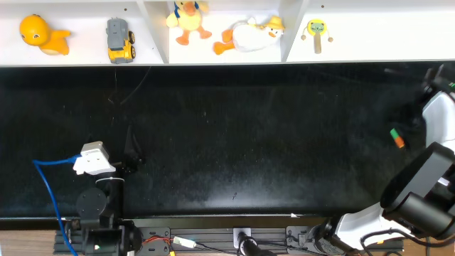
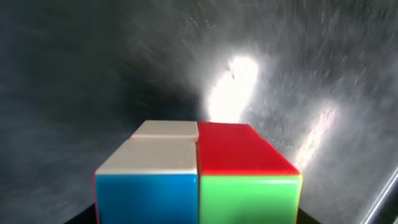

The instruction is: Store Toys

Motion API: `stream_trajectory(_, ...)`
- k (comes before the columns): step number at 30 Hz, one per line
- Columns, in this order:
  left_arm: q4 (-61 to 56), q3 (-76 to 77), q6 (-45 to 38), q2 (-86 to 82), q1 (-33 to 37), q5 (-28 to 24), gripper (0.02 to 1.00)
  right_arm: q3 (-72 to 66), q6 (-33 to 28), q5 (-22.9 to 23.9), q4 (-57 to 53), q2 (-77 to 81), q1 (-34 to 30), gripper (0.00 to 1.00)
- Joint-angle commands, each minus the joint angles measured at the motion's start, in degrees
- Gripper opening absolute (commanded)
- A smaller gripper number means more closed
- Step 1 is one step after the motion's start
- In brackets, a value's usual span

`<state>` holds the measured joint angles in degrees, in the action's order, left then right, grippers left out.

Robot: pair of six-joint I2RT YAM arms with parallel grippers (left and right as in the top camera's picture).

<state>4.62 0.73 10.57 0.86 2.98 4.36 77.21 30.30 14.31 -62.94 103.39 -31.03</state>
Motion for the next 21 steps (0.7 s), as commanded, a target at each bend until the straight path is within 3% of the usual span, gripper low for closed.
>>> stream_trajectory(1,-0.2,-0.3,-0.7,-0.7,-0.1,0.3,0.998,8.8,-8.4,-6.3,-3.6,-1.5,0.3,0.095)
stream_trajectory(2,-0.2,-0.3,-0.7,-0.7,-0.1,0.3,0.998,10.5,-10.4,-8.1,-4.5,-2.2,0.5,0.045)
stream_trajectory(4,-0.2,-0.3,-0.7,-0.7,-0.1,0.3,0.996,12.6,-14.2,-11.5,-5.4,-4.5,1.3,0.045)
stream_trajectory(11,-0.2,-0.3,-0.7,-0.7,-0.1,0.3,0.998,9.2,-24.2,-12.4,-0.5,-16.6,2.3,0.047)
stream_trajectory(17,-0.2,-0.3,-0.7,-0.7,-0.1,0.3,0.998,-3.8,-31.0,-12.8,15.8,-23.2,2.1,0.047)
stream_trajectory(21,-0.2,-0.3,-0.7,-0.7,-0.1,0.3,0.998,-11.2,-35.7,-20.0,34.0,-22.4,2.1,0.045)
